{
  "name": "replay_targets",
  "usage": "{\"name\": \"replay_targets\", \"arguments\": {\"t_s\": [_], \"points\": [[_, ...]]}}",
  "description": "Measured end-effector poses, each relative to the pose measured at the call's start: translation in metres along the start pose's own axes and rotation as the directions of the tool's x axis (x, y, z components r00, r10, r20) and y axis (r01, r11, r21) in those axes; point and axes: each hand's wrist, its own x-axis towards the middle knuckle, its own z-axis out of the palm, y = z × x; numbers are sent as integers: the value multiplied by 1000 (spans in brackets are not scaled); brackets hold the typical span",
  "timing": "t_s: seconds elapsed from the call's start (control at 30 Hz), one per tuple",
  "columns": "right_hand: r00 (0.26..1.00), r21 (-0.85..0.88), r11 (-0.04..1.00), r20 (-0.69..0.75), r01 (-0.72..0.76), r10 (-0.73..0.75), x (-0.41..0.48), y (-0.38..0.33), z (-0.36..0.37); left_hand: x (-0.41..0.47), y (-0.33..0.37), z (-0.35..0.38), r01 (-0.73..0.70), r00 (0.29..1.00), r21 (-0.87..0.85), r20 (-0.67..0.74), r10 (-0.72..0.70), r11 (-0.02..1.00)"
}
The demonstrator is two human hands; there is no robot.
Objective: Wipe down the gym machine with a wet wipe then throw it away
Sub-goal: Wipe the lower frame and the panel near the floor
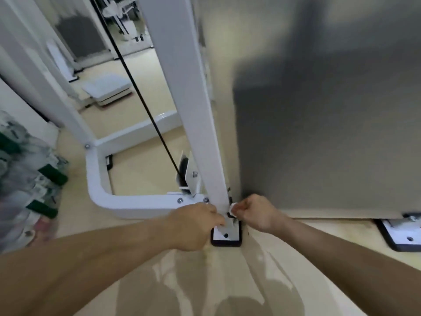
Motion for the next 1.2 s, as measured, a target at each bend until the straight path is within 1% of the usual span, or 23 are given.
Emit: {"name": "replay_targets", "arguments": {"t_s": [0.1,0.17,0.23,0.3,0.37,0.43,0.47,0.5,0.57,0.63,0.67,0.77,0.83,0.87,0.9,0.93,0.97,1.0,1.03,1.07,1.1,1.13,1.2], "points": [[998,-186,981,50,53,-44,1,-17,2,16,-15,28,43,997,-216,-60,-57,976],[992,-250,962,88,106,-86,-2,-37,5,25,-21,42,53,987,-397,-120,-109,916],[994,-262,960,70,101,-85,-1,-56,8,26,-25,48,66,961,-609,-175,-215,790],[998,-269,962,27,55,-50,3,-66,14,26,-28,54,21,930,-756,-225,-291,654],[1000,-235,972,-23,-3,-3,8,-71,21,28,-32,65,-36,900,-881,-233,-367,472],[998,-152,987,-53,-45,37,11,-83,32,34,-42,76,-100,860,-968,-200,-469,229],[997,-120,991,-57,-57,50,13,-91,38,35,-48,80,-120,857,-980,-183,-482,160],[996,-88,994,-61,-71,66,17,-99,47,36,-55,83,-129,864,-982,-180,-470,138],[990,31,993,-74,-118,120,30,-115,65,32,-67,89,-112,884,-983,-166,-438,145],[971,242,954,-118,-174,207,44,-127,83,28,-82,94,-78,867,-975,-170,-469,209],[954,361,910,-134,-206,269,49,-130,91,26,-88,97,-44,851,-963,-176,-495,267],[880,674,699,-154,-239,450,60,-132,111,25,-104,102,29,795,-908,-232,-560,418],[831,779,580,-144,-240,537,67,-127,120,26,-112,104,31,771,-890,-268,-578,454],[814,789,562,-145,-248,562,68,-124,123,25,-115,104,21,758,-891,-282,-589,454],[810,743,614,-175,-264,560,70,-119,130,25,-119,106,2,739,-894,-301,-602,448],[836,616,738,-226,-275,500,70,-116,136,25,-124,108,-10,718,-901,-308,-624,434],[882,415,872,-267,-259,389,70,-116,142,23,-127,109,-25,696,-910,-314,-646,414],[926,212,953,-264,-216,269,69,-118,151,20,-131,110,-40,671,-915,-322,-668,401],[956,56,985,-236,-164,173,68,-121,159,17,-133,114,-61,634,-899,-371,-679,434],[971,-42,989,-201,-144,133,67,-124,166,14,-135,119,-86,602,-848,-462,-651,523],[972,-135,985,-224,-109,77,67,-123,171,12,-135,124,-109,603,-766,-557,-571,633],[961,-207,974,-274,-87,28,67,-119,174,12,-133,131,-135,624,-676,-626,-468,724],[898,-207,968,-439,-142,38,60,-113,173,15,-128,139,-195,743,-555,-622,-247,809]]}}
